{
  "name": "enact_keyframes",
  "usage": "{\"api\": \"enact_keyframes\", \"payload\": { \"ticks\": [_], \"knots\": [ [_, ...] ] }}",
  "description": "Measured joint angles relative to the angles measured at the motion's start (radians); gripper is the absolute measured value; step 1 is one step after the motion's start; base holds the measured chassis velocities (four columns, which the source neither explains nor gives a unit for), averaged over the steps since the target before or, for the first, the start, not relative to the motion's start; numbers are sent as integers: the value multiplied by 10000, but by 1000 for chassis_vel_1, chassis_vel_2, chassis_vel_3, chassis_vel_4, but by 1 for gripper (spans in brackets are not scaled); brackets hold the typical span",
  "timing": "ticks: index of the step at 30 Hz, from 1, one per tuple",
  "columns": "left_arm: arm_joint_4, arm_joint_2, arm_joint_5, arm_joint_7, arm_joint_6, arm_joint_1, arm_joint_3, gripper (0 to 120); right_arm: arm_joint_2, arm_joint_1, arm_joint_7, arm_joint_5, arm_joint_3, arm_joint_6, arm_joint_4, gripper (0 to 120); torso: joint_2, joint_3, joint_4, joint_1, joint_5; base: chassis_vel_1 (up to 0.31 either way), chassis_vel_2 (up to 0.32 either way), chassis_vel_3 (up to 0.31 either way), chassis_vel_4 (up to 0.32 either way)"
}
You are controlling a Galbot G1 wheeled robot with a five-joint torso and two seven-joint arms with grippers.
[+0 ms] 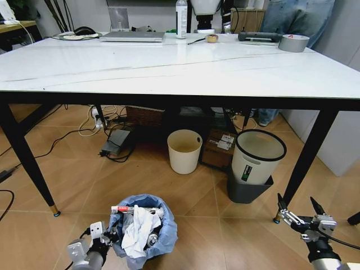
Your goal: Pick up the trash bin and place the trash from the table into it.
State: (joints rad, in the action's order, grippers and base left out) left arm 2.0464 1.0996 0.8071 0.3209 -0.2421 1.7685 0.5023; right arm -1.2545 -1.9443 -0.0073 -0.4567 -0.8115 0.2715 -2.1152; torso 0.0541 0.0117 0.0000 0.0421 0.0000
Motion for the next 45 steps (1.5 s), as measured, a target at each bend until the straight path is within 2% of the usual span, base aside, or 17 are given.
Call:
{"api": "enact_keyframes", "payload": {
  "ticks": [19,32,37,41,43,45],
  "knots": [
    [-671,49,68,4,-72,-388,-88,2,0,0,0,0,0,0,0,100,63,56,0,9,0,0,0,0,0],
    [-816,97,-32,-39,-61,-441,-117,3,0,0,0,0,0,0,0,100,81,70,0,11,0,0,0,0,0],
    [-789,97,-51,-60,-48,-438,-112,14,0,0,0,0,0,0,0,100,86,74,0,11,1,0,0,0,0],
    [-790,108,-87,-71,-33,-417,-103,32,0,0,0,0,0,0,0,100,90,77,0,12,1,0,0,0,0],
    [-791,112,-95,-72,-31,-416,-102,34,0,0,0,0,0,0,0,100,90,77,0,12,0,0,0,0,0],
    [-791,115,-109,-74,-30,-408,-102,43,0,0,0,0,0,0,0,100,91,78,0,12,1,0,0,0,0]
  ]
}}
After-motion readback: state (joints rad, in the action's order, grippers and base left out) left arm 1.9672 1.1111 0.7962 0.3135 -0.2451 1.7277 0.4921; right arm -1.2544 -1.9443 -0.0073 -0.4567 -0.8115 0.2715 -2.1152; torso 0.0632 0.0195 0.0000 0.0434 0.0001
